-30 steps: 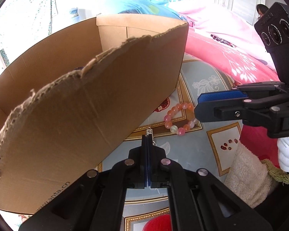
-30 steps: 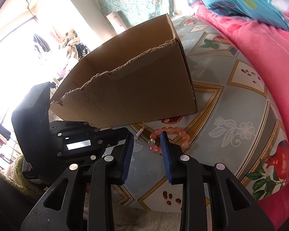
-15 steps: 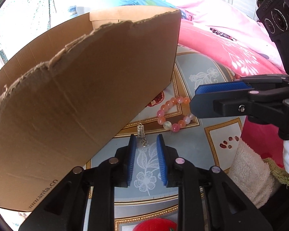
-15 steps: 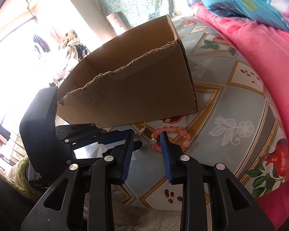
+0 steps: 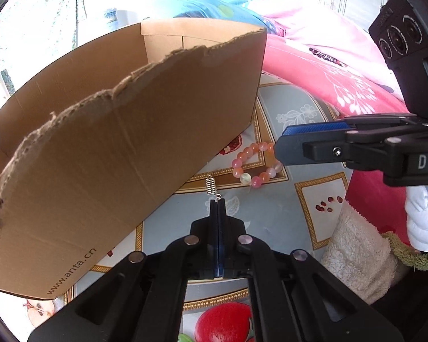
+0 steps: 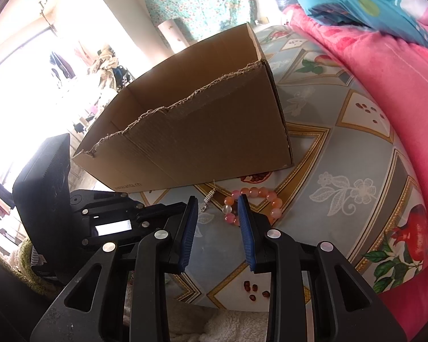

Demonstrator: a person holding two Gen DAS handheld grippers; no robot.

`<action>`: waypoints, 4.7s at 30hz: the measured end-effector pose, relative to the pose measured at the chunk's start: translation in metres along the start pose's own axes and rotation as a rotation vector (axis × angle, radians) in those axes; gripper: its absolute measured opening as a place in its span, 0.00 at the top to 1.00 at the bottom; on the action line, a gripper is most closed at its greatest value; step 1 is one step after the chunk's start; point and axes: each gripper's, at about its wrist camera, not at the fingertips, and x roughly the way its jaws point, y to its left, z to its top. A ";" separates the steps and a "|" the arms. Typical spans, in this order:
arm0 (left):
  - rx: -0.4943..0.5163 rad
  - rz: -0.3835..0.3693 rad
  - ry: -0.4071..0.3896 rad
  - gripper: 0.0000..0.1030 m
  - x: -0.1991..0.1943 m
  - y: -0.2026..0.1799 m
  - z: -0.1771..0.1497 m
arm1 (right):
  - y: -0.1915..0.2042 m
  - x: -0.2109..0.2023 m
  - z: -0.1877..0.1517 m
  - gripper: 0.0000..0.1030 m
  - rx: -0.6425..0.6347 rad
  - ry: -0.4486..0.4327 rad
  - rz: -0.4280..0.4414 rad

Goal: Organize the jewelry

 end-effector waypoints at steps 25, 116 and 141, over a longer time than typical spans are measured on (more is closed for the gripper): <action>0.005 0.058 -0.046 1.00 0.028 -0.002 0.014 | -0.004 0.000 0.000 0.72 0.012 -0.002 0.005; -0.192 0.051 0.147 0.99 -0.060 0.136 0.047 | 0.037 0.025 0.180 0.93 -0.038 0.060 0.240; -0.343 0.133 -0.107 0.66 -0.124 0.149 0.015 | 0.066 0.108 0.197 0.79 -0.010 0.412 0.137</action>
